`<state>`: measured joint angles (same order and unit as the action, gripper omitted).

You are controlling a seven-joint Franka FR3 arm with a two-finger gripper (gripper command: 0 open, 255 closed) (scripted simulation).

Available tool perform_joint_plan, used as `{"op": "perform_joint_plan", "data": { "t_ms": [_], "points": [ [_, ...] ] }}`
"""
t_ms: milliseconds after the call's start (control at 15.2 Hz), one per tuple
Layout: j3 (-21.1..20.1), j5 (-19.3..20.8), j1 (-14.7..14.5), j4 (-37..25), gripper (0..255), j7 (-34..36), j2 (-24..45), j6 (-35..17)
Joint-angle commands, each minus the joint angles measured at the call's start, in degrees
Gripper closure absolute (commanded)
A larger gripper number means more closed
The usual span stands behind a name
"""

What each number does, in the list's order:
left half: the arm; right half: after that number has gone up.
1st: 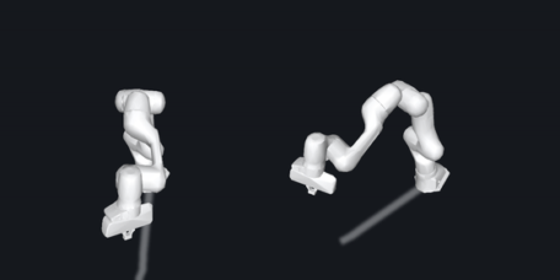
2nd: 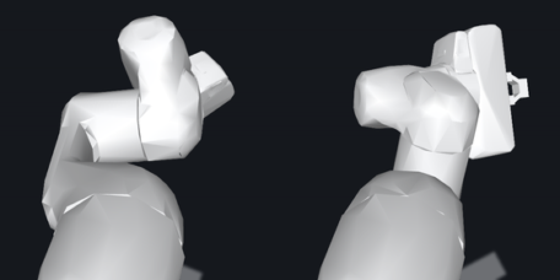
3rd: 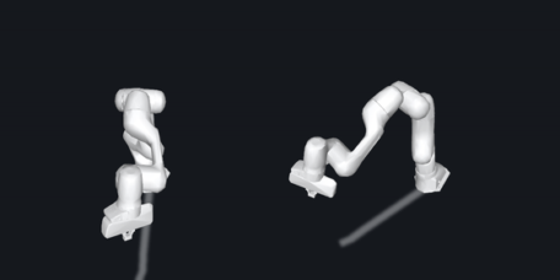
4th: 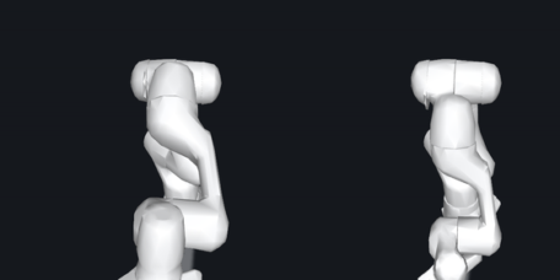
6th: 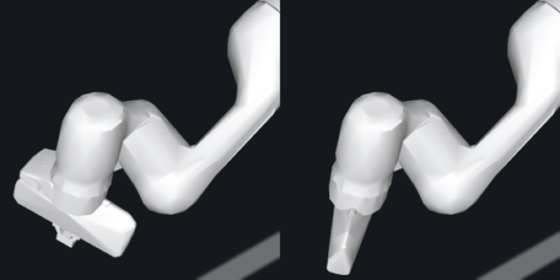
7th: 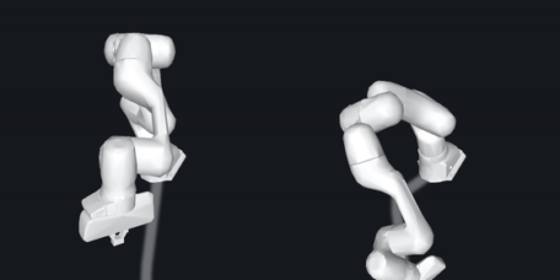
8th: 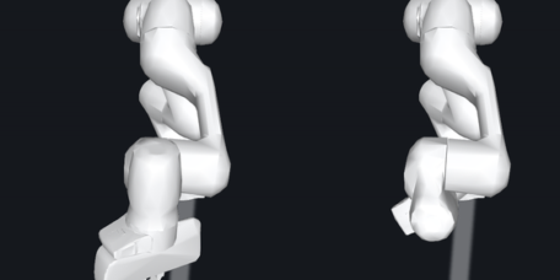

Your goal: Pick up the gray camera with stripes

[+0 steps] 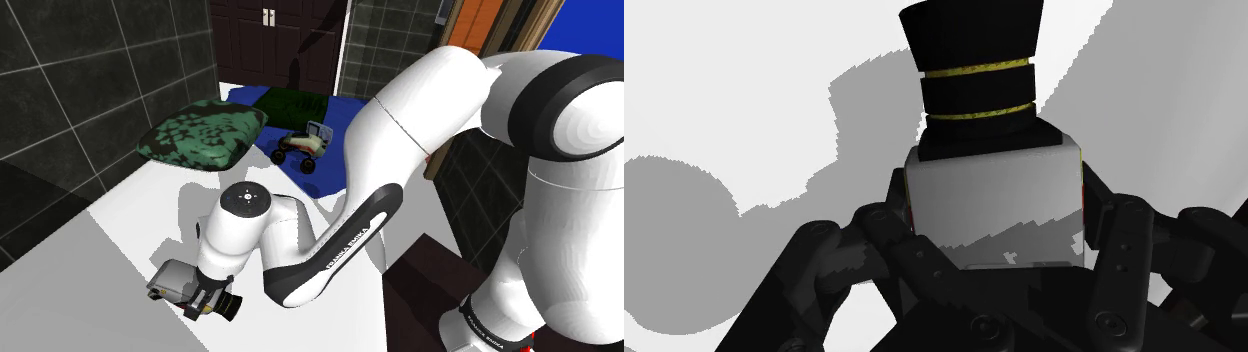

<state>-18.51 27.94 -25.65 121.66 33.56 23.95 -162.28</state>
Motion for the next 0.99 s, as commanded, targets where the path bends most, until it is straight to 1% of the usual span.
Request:
{"op": "perform_joint_plan", "data": {
  "t_ms": [0, 198, 924],
  "points": [
    [0.0, 0.0, 0.0, 0.0, 255, 0.0, 0.0, 0.0],
    [0.0, 0.0, 0.0, 0.0, 255, 0.0, 0.0, 0.0],
    [-5.3, -6.9, 4.0, 0.1, 255, -5.6, -6.4, 6.2]
  ]
}}
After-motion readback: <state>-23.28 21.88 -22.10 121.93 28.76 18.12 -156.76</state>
